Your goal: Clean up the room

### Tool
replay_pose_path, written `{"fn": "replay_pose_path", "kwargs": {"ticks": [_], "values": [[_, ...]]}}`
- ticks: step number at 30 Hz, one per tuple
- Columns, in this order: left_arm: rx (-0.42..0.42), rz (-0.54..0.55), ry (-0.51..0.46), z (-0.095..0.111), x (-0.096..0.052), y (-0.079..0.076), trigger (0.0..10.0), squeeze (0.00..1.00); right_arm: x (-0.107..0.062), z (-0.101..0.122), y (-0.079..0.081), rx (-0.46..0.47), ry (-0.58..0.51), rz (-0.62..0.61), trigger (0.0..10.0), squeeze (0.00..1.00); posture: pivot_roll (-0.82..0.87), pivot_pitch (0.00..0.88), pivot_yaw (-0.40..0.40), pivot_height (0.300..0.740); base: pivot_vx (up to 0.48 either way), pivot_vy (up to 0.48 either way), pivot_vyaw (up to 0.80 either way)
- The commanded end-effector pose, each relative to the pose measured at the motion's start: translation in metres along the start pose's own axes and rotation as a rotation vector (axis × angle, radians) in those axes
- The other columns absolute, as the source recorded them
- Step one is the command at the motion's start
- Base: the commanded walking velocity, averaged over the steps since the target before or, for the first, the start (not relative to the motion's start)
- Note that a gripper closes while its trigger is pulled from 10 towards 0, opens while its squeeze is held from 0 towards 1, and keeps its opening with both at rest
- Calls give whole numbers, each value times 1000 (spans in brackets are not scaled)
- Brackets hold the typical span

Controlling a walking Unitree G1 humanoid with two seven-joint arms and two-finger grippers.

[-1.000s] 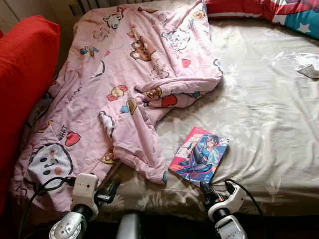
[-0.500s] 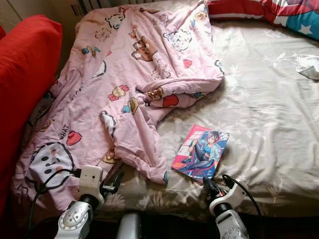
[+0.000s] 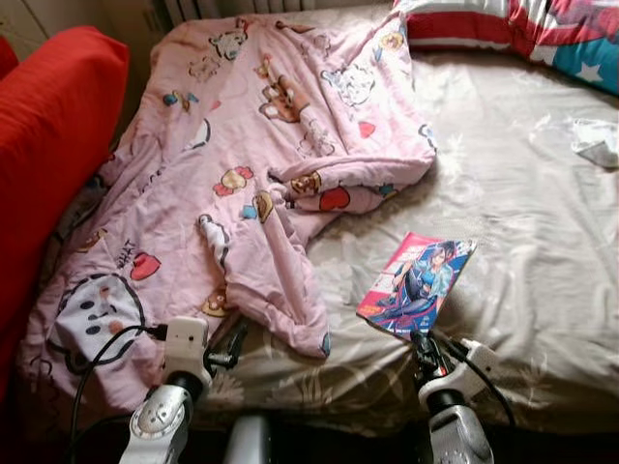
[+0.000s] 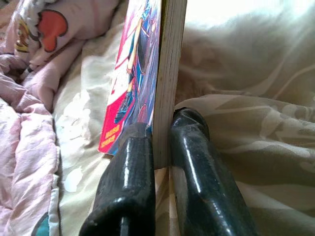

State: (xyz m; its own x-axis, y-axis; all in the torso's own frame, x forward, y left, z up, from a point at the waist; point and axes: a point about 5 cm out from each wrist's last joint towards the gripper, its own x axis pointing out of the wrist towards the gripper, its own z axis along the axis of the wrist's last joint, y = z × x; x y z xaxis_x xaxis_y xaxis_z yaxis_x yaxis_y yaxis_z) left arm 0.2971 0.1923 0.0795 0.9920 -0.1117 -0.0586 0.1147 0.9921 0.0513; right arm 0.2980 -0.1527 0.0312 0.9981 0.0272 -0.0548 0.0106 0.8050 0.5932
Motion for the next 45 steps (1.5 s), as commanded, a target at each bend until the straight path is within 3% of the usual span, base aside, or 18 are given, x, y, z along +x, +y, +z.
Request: {"fn": "replay_pose_path", "kwargs": {"ticks": [1,5,12,18,21,26,27,28,29,30,31,32,40,41,42,43,44,45], "values": [[24,8,30,-9,-4,1,10000,0,-4,2,-1,17,-29,-19,0,0,21,192,47,605,0,0,0],[26,8,25,-12,-3,0,10000,0,-21,-14,-12,165,-9,-148,0,0,15,183,44,605,0,0,0],[33,2,26,-15,-4,-1,10000,0,-30,-27,-27,351,0,-350,0,0,14,177,42,605,0,0,0],[40,2,24,-17,-5,-1,10000,0,-37,-25,-46,406,-45,-538,0,0,17,172,40,605,0,0,0],[46,4,20,-17,-6,0,10000,0,-40,-28,-56,497,-52,-629,0,0,25,178,40,605,0,0,0],[54,7,21,-18,-7,1,10000,0,-39,-35,-55,532,5,-622,0,0,27,182,38,605,0,0,0],[55,8,21,-18,-7,1,10000,0,-38,-38,-52,523,47,-602,1647,0,27,182,38,605,0,0,0],[55,8,21,-18,-7,1,10000,0,-38,-38,-52,523,47,-602,1647,0,27,182,38,605,0,0,0],[56,8,22,-19,-7,1,10000,0,-37,-41,-49,506,74,-582,3765,0,27,183,37,605,0,0,0],[58,8,22,-19,-7,1,10000,0,-37,-45,-47,488,109,-565,10000,0,27,183,37,605,0,0,0],[60,7,21,-18,-7,0,10000,0,-35,-47,-43,471,129,-524,10000,0,30,184,36,605,0,0,0],[64,6,20,-18,-7,0,10000,0,-34,-47,-41,463,129,-506,10000,1000,31,184,36,605,0,0,0],[73,2,24,-20,-8,0,10000,0,-27,-36,-37,351,78,-449,10000,1000,29,187,35,605,0,0,0],[74,2,25,-20,-8,0,10000,0,-27,-34,-38,339,70,-451,10000,925,29,187,35,605,0,0,0],[75,1,25,-21,-8,0,10000,0,-27,-33,-39,331,66,-454,10000,757,28,189,35,605,0,0,0],[76,0,26,-21,-8,0,10000,0,-27,-32,-39,323,62,-454,10000,137,28,189,35,605,0,0,0],[77,-1,26,-21,-8,0,10000,0,-28,-32,-40,318,58,-453,10000,0,28,189,35,605,0,0,0],[78,-2,26,-21,-8,0,10000,0,-28,-31,-41,318,53,-454,10000,0,28,189,35,605,0,0,0]]}}
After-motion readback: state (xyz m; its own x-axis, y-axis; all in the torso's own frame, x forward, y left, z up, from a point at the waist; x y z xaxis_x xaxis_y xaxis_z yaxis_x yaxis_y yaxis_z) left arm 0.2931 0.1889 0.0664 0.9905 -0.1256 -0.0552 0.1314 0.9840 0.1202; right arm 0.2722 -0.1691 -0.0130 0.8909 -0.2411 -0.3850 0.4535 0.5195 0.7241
